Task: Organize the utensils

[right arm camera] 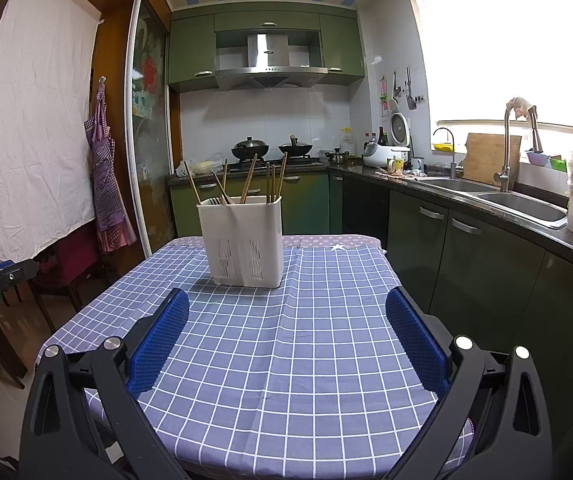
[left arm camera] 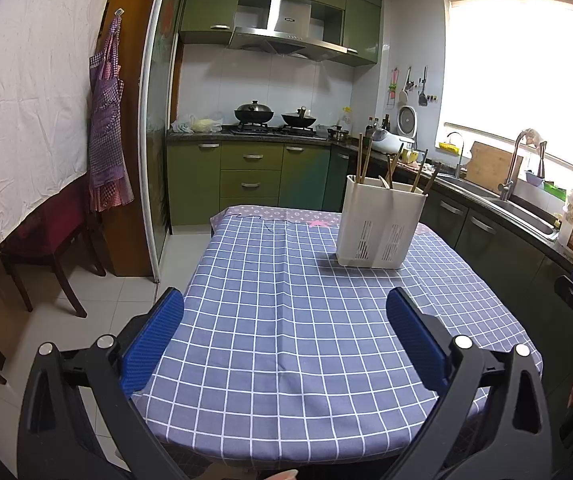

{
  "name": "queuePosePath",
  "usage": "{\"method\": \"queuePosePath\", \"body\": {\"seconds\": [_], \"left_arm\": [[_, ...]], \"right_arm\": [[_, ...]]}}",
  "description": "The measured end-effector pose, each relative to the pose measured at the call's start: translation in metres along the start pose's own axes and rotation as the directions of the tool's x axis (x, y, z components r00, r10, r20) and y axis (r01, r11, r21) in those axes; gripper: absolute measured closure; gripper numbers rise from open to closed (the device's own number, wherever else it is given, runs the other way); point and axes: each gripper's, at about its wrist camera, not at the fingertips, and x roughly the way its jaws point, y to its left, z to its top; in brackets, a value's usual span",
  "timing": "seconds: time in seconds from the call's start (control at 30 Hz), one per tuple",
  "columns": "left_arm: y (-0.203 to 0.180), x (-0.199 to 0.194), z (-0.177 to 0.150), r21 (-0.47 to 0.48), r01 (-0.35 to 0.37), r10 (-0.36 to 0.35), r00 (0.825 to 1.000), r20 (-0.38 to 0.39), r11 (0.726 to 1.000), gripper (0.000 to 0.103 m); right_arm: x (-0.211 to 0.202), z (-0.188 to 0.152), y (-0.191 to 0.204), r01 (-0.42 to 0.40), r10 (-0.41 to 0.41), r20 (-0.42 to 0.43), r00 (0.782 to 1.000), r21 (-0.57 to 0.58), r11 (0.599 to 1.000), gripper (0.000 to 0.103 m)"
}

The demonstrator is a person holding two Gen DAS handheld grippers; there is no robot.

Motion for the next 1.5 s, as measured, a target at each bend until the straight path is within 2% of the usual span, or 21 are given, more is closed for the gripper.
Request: {"method": "queuePosePath", "body": {"seconds": [1.27,1.5], "left_arm": [[-0.009,0.006,0.001,0.036,0.005,-0.004,1.000,-0.022,0.999,0.007],[-0.004,0.011,0.000,0.016,-0.006,0.007,1.000,-0.029,1.000,0.007]], "right_arm": [[0.005,-0.003,0.003,-0.005,0.005,-0.017,1.000,-0.008,1.000,0.005],[0.006,-0.005,0.004,-0.005,0.005,-0.020,1.000,-0.008,1.000,0.005]]}}
